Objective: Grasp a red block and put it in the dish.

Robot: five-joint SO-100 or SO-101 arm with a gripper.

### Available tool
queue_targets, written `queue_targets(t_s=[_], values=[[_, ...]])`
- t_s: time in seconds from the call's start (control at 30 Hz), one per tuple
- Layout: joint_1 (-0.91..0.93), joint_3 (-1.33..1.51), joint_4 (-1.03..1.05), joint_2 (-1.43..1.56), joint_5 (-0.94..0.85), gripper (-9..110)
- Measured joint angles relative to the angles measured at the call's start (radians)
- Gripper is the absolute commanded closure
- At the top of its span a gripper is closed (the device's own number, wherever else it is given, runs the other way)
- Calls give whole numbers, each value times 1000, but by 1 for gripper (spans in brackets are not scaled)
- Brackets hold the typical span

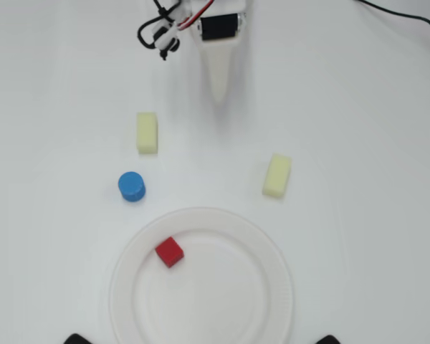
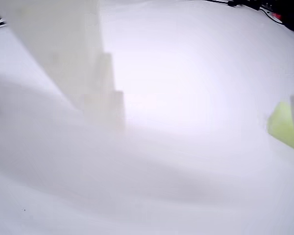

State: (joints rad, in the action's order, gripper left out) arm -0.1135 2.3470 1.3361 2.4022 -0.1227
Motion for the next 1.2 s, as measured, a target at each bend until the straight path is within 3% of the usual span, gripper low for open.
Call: queue_targets(t_s=[0.43,0.73,0.87,1.0,1.2], values=[[-2,474,-184,376,-3,75],[-35,712,-86,847,2,82],[-37,716,-17,870,6,87],[-37,716,-9,870,34,101],[-37,716,-3,870,46,101]])
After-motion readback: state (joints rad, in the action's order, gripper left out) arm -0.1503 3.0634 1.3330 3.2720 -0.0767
